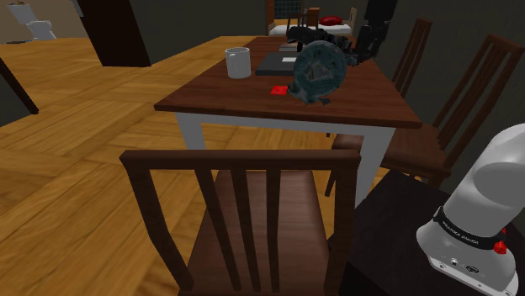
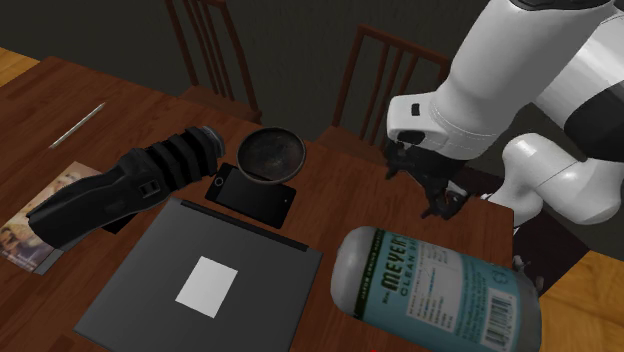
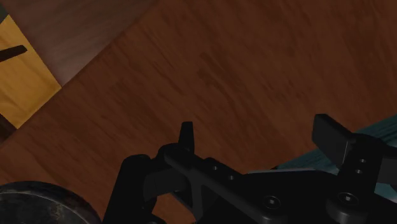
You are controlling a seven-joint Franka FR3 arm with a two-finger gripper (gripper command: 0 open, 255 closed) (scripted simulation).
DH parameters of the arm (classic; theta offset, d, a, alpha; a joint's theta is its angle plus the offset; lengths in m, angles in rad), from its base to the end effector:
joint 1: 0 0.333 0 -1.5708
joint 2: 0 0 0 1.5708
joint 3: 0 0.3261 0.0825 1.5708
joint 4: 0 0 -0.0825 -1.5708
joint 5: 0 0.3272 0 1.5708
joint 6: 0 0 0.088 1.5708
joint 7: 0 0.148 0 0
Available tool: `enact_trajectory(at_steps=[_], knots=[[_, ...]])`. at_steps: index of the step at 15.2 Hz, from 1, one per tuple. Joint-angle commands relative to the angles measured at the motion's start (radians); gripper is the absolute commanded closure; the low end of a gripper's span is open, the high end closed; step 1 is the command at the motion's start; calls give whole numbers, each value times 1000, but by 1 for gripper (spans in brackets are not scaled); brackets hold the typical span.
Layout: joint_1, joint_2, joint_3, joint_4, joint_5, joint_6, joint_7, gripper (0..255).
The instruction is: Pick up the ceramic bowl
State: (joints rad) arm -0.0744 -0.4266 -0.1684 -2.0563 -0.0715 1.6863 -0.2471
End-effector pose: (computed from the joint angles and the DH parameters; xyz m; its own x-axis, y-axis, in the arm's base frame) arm 0.3536 -0.1098 0.5814 0.9985 0.0241 0.0494 0.0234 -0.9996 0.0145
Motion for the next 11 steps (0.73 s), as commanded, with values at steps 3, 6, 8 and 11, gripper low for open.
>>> enact_trajectory(at_steps=[3,6,8,11], knots=[[-10,135,-50,121,-6,44,-78,0],[-19,228,-83,211,1,67,-133,0],[-27,292,-103,279,11,78,-171,0],[-42,395,-130,393,36,85,-227,0]])
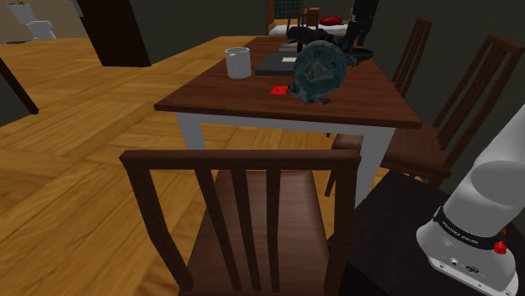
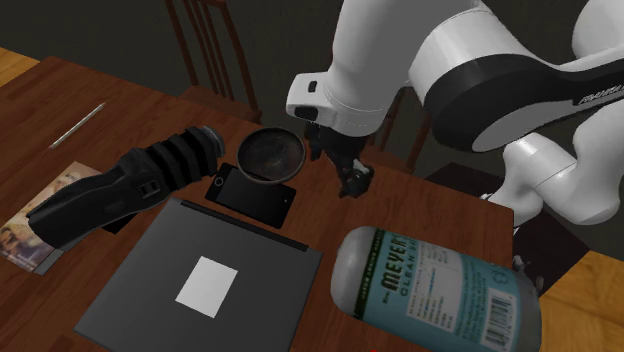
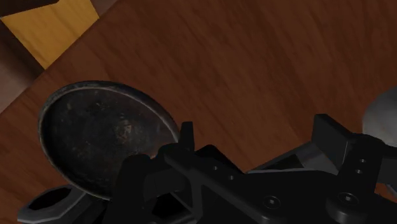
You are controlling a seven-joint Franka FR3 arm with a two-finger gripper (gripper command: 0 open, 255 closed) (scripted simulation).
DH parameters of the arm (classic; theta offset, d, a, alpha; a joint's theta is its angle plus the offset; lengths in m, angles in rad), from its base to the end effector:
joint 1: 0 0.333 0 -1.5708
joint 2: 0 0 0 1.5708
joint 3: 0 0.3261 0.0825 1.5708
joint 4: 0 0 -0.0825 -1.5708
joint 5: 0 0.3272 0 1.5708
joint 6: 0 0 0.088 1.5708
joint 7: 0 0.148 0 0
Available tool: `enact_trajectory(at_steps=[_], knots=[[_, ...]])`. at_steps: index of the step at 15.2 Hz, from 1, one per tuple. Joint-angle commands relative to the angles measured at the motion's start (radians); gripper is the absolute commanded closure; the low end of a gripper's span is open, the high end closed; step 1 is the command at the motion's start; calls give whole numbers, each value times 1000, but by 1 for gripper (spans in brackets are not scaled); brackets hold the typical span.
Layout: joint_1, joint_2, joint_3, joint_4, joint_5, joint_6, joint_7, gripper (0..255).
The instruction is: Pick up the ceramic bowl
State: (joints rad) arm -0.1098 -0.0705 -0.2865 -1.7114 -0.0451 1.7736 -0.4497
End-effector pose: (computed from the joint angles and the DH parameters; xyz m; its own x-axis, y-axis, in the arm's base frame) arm 0.4563 -0.2023 0.5870 0.9924 0.0628 0.1057 0.0546 -0.9954 0.0788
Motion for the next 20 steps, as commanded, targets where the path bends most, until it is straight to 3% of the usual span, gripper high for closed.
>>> enact_trajectory(at_steps=[1,6,15,16,20], knots=[[-14,74,-20,90,20,-2,-44,0],[-57,244,-46,303,76,-21,-124,0],[-50,221,-43,170,67,90,-118,0],[-52,224,-44,174,69,89,-120,255],[-52,224,-44,174,69,89,-120,255]])
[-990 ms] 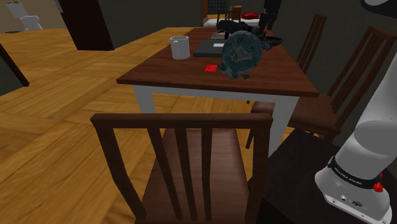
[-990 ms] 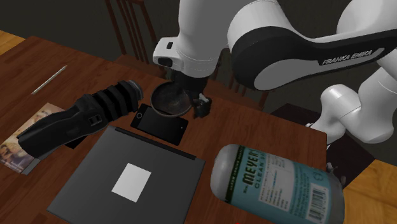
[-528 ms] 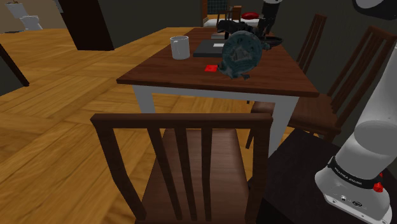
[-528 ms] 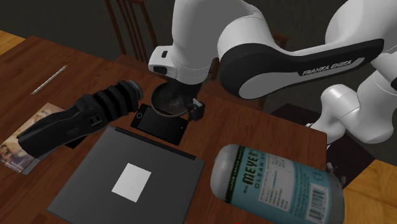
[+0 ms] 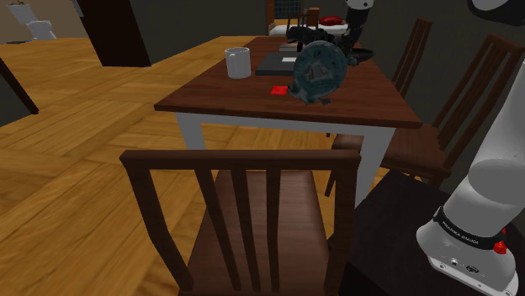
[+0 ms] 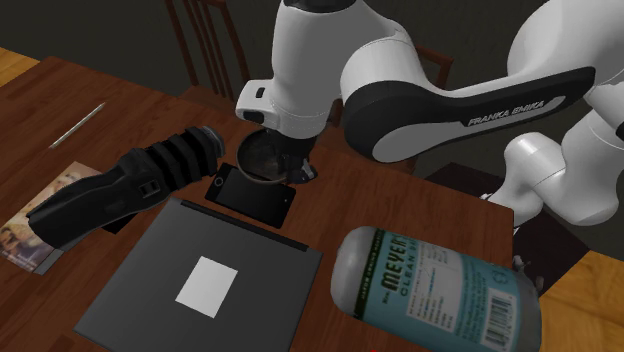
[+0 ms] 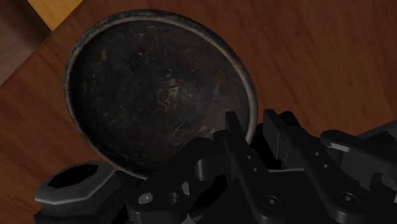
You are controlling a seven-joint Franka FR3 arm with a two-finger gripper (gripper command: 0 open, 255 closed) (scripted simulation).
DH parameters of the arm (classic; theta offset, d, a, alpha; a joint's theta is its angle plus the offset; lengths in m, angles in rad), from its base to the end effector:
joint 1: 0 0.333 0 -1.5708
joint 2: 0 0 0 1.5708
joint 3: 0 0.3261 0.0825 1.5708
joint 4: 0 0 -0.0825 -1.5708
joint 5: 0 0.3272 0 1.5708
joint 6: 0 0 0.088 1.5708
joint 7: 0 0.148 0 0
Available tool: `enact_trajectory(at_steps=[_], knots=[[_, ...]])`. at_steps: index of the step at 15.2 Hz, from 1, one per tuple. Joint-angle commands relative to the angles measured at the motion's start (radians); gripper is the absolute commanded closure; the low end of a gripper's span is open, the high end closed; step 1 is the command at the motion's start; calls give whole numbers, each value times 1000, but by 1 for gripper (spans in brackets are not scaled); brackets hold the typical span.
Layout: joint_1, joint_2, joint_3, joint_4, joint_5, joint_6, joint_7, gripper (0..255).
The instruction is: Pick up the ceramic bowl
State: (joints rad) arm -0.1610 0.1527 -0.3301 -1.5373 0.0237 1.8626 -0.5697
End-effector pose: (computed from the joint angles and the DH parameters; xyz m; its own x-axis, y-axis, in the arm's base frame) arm 0.5155 -0.2576 0.5594 0.9865 0.0892 0.1375 0.0730 -0.9902 0.1187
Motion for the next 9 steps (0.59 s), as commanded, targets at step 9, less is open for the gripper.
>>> enact_trajectory(at_steps=[9], knots=[[-2,8,-1,63,2,-57,-1,255]])
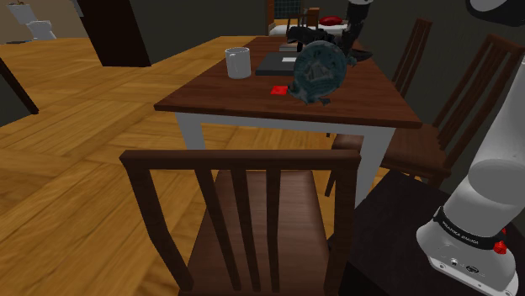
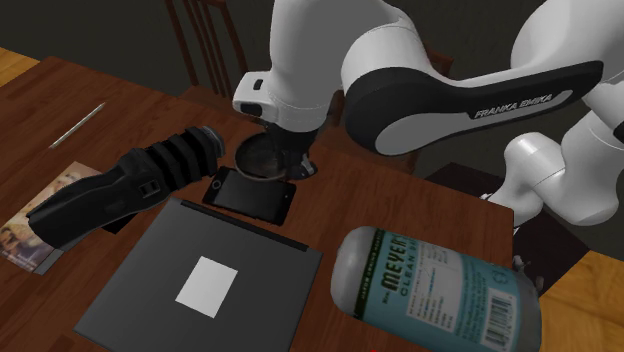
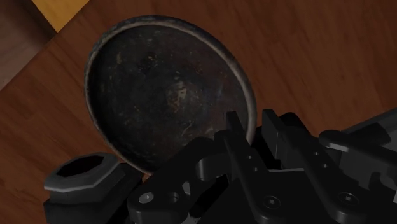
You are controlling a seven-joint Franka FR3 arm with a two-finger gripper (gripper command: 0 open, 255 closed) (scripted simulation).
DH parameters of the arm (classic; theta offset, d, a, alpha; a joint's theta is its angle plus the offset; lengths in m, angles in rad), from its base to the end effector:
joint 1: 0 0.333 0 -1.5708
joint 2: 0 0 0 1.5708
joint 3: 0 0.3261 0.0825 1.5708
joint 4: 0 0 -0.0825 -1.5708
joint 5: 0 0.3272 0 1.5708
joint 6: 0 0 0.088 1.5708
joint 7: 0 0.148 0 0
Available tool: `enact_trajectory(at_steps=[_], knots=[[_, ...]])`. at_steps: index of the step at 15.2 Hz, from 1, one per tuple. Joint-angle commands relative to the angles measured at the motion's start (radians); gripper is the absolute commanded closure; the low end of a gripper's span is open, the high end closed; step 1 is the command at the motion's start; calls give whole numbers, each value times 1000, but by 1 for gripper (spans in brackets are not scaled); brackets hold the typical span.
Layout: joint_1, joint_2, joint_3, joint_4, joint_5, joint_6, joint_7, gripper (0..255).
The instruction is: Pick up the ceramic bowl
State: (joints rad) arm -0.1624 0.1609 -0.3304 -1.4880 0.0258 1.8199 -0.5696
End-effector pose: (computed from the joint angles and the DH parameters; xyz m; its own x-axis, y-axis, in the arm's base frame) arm 0.5160 -0.2568 0.5720 0.9867 0.0886 0.1363 0.0726 -0.9903 0.1184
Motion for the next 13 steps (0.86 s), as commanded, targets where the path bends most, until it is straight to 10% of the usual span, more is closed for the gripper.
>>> enact_trajectory(at_steps=[1,13], knots=[[-2,3,-1,32,1,-29,-2,255],[-19,58,-5,245,22,-189,-13,255]])
